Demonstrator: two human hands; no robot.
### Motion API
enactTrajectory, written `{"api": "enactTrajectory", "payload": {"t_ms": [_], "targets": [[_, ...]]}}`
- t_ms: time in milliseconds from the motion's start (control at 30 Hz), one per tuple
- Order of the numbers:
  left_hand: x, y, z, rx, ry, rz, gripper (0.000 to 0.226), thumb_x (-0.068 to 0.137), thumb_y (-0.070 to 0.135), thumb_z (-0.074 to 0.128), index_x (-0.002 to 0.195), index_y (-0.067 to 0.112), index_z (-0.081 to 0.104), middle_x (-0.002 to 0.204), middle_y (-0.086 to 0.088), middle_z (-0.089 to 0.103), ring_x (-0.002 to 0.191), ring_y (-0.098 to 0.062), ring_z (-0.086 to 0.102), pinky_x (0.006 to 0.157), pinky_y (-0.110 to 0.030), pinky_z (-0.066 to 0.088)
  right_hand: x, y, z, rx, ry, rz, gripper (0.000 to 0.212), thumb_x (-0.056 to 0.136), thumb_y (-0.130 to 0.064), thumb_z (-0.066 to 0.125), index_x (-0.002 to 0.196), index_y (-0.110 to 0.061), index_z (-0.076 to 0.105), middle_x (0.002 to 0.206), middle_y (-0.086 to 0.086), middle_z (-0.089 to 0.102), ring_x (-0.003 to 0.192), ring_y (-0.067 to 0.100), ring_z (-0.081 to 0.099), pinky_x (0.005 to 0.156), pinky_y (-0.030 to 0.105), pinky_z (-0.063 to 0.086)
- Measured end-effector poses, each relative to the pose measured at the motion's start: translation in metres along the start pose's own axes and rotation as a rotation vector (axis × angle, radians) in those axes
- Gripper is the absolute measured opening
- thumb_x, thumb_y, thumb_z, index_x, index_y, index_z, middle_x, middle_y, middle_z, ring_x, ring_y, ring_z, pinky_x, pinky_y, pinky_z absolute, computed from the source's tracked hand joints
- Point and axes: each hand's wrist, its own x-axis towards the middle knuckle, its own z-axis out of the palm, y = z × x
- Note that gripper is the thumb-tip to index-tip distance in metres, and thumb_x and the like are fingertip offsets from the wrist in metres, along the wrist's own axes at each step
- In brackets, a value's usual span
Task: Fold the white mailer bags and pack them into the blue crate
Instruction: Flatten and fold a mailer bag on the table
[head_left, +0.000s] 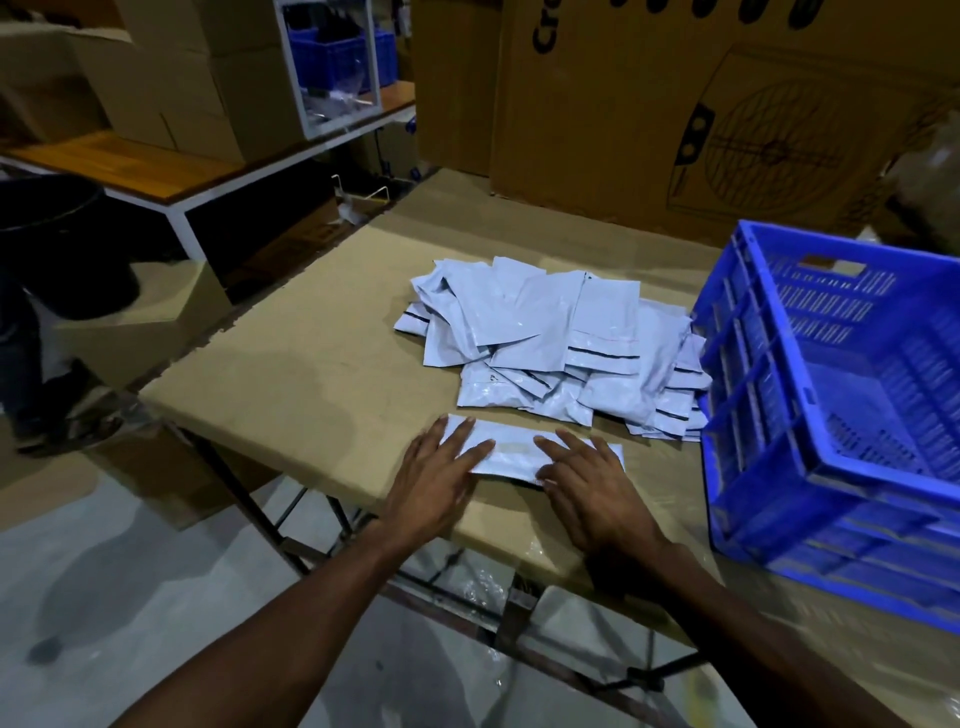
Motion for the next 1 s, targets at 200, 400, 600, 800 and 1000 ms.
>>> {"api": "enactTrajectory", "payload": {"t_ms": [200,400,600,800,1000], "targets": [[0.006,-0.002,-0.003,-0.138,0.062,-0.026,0.063,0.085,0.007,0.046,0.138,0.040,0.044,0.149,-0.021,0.049,0.137,-0.056,0.038,0.105,-0.063,0.038,0.007,-0.008,-0.012,-0.180,-0.289,-0.363,0.041,0.096,-0.019,0.042,0.129,-0.026,0.064,0.145,-0.008,0.054,0.150,0.034,0.019,0.113,0.069,0.016],[0.013,0.006,0.003,-0.377,0.206,-0.164,0.072,0.102,0.026,0.051,0.162,0.023,0.009,0.169,-0.005,0.010,0.155,-0.025,0.012,0.124,-0.047,0.018,0.049,0.005,-0.034,-0.246,-0.523,-0.153,0.027,0.091,-0.022,0.039,0.108,-0.027,0.059,0.127,-0.002,0.064,0.107,0.029,0.066,0.071,0.037,0.057],[0.016,0.022,0.012,-0.290,0.171,-0.292,0.086,0.096,0.054,0.037,0.160,0.020,-0.009,0.169,-0.006,0.003,0.153,-0.024,0.013,0.124,-0.040,0.015,0.097,0.042,-0.104,-0.016,-0.289,0.249,0.031,0.091,-0.019,0.054,0.118,-0.029,0.066,0.108,0.010,0.073,0.099,0.037,0.067,0.079,0.040,0.053],[0.026,0.049,0.039,-0.070,0.093,-0.220,0.089,0.096,0.058,0.035,0.157,0.025,-0.022,0.169,-0.007,0.001,0.151,-0.029,0.020,0.121,-0.051,0.017,0.103,0.089,-0.174,0.118,0.049,0.495,0.025,0.088,-0.002,0.062,0.109,-0.007,0.074,0.101,0.011,0.076,0.086,0.023,0.072,0.085,0.038,0.056],[0.049,0.073,0.048,-0.120,0.039,-0.180,0.091,0.092,0.058,0.032,0.149,0.034,-0.035,0.169,-0.002,-0.009,0.155,-0.026,0.007,0.122,-0.052,0.017,0.087,0.135,-0.233,0.085,0.163,0.628,0.028,0.085,-0.004,0.058,0.106,-0.014,0.074,0.095,0.007,0.076,0.069,0.012,0.065,0.076,0.038,0.060]]}}
